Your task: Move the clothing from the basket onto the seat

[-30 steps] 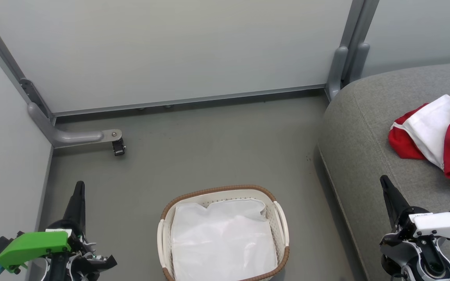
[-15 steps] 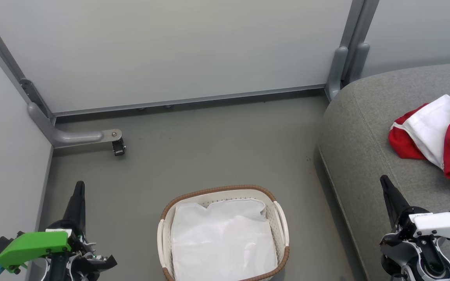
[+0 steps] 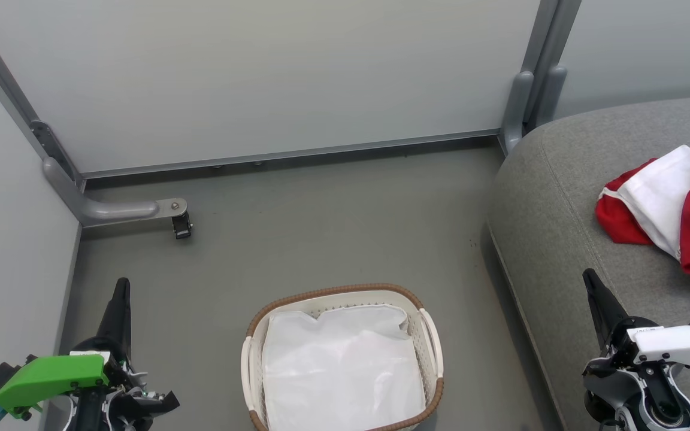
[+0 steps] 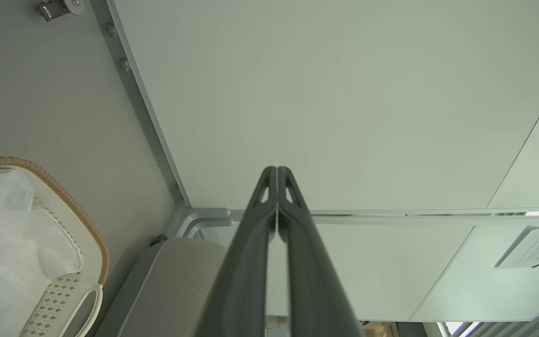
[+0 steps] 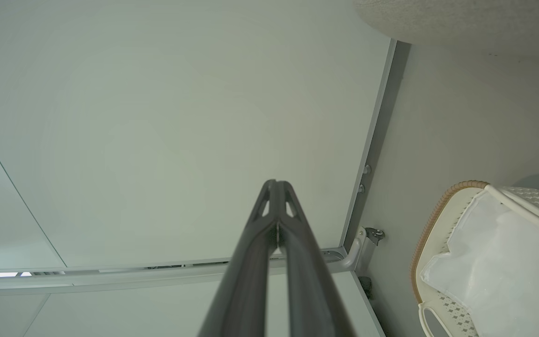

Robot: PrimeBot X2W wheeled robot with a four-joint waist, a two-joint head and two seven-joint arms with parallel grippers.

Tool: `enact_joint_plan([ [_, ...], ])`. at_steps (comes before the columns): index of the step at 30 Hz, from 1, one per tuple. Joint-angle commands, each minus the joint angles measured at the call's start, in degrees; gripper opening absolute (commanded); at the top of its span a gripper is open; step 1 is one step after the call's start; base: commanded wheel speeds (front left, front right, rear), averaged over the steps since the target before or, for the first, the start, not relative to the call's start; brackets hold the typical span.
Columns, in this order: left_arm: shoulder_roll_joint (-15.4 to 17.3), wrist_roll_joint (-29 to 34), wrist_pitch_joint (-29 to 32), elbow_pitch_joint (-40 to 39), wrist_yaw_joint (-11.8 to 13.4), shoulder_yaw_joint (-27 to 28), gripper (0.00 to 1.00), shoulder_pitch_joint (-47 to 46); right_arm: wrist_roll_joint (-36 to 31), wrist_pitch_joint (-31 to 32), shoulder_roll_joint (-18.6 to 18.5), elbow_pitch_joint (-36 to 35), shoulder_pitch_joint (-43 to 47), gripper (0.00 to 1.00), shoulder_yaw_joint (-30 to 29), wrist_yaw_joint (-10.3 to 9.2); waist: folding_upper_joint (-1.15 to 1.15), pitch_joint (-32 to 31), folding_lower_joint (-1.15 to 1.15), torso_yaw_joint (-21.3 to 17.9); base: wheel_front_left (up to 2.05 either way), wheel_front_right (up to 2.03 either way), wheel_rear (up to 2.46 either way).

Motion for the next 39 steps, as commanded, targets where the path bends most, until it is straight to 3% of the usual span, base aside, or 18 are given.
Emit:
enact_joint_plan([
  [1,0.0,-0.2,0.2,-0.1,-0.2,0.1,0.00,-0.5,0.2,0.2,-0.3,-0.2,0.6,0.00,-0.1,0.00,0.00,0.0,0.00,0.0,0.00,0.00,0.00],
  [39,0.0,-0.2,0.2,-0.1,-0.2,0.1,0.00,-0.5,0.2,0.2,-0.3,-0.2,0.6,0.00,-0.1,0.00,0.00,0.0,0.00,0.0,0.00,0.00,0.00],
])
